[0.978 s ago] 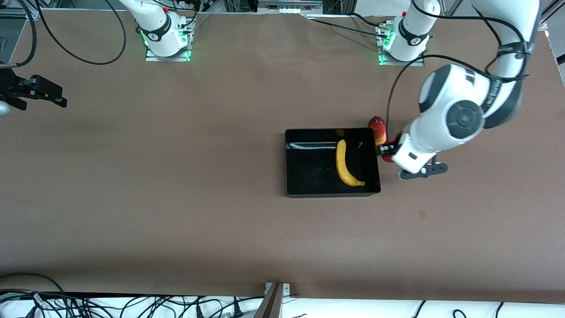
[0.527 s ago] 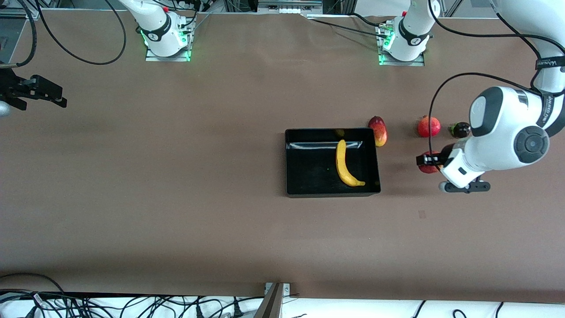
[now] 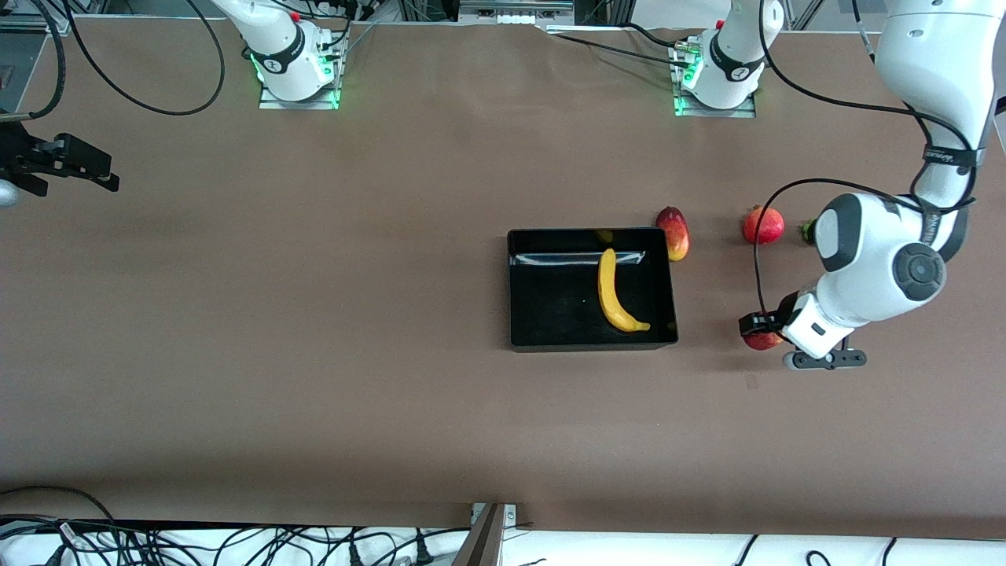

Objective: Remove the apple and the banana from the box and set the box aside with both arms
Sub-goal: 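Carry the red apple beside the tray and lower it to the table, then open the left gripper to release the red apple on the table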

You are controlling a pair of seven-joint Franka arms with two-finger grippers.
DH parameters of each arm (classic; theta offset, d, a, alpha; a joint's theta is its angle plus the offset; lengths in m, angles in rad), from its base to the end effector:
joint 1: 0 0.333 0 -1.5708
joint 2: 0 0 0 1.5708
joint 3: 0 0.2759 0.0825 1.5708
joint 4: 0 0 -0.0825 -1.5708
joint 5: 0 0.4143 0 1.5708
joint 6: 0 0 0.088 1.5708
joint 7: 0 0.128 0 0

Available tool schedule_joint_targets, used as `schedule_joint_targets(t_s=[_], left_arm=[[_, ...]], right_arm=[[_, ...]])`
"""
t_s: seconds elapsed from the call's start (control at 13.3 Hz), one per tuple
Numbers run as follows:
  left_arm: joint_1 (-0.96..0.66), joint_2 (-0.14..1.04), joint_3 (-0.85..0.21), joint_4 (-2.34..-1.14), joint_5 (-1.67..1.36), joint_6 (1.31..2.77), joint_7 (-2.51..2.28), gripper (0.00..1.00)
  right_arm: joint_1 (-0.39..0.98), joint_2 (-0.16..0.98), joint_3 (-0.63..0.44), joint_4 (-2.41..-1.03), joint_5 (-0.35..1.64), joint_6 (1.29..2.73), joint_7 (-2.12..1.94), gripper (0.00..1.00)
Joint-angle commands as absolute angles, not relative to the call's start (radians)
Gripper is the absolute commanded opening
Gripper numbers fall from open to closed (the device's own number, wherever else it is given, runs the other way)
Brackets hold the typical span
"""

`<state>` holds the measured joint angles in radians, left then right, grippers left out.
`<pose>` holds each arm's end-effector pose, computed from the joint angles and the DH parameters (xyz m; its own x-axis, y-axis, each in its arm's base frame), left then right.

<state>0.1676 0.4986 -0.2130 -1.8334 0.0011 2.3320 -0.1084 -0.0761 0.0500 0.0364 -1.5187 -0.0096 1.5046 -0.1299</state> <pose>0.6502 -0.0277 0.1887 0.9961 0.0878 -0.0013 0.0875 -0.9911 0.1007 0.5894 -0.0251 0.5544 0.9939 0.0896 -0.0645 0.0897 -0.9960 -0.0006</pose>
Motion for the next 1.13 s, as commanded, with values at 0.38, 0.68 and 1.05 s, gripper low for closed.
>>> schedule_joint_targets(t_s=[0.38, 0.68, 1.05], left_arm=[[0.175, 0.512, -0.21, -2.011, 0.066, 2.562, -0.097, 0.0], [0.184, 0.572, -0.198, -2.008, 0.129, 2.625, -0.117, 0.0], [0.183, 0.571, -0.192, -2.002, 0.13, 2.615, -0.129, 0.99]], right_arm=[[-0.078, 0.058, 0.041, -1.497, -0.018, 1.489, -0.127, 1.0], [-0.078, 0.058, 0.041, -1.497, -0.018, 1.493, -0.129, 1.0], [-0.08, 0.058, 0.037, -1.497, -0.02, 1.489, -0.127, 1.0]])
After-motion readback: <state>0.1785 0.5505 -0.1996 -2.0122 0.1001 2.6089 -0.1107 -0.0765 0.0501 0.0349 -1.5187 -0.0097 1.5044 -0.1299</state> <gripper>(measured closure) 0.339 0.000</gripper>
